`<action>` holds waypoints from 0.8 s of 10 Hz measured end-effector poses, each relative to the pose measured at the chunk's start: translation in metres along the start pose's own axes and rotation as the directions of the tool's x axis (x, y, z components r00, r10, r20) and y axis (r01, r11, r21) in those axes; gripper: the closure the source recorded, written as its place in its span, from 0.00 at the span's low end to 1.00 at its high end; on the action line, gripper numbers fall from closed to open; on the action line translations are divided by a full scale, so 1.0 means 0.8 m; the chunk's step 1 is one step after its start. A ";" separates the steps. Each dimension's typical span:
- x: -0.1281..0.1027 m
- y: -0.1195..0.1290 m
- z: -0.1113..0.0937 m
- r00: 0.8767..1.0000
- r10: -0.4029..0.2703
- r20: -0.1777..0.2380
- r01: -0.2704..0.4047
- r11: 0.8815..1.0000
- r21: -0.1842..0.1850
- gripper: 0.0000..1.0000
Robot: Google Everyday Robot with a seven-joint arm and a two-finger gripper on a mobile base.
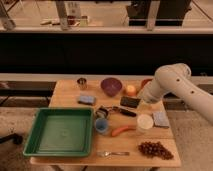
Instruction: Place eraser in paper cup
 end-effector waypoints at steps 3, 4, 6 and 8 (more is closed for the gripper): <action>0.034 0.009 -0.004 0.999 0.042 -0.002 -0.042 0.998 -0.040 1.00; 0.038 0.012 -0.004 0.999 0.046 -0.003 -0.046 0.998 -0.049 1.00; 0.065 0.023 -0.009 0.997 0.071 -0.013 -0.072 0.995 -0.071 1.00; 0.078 0.030 -0.008 0.996 0.082 -0.017 -0.083 0.993 -0.086 1.00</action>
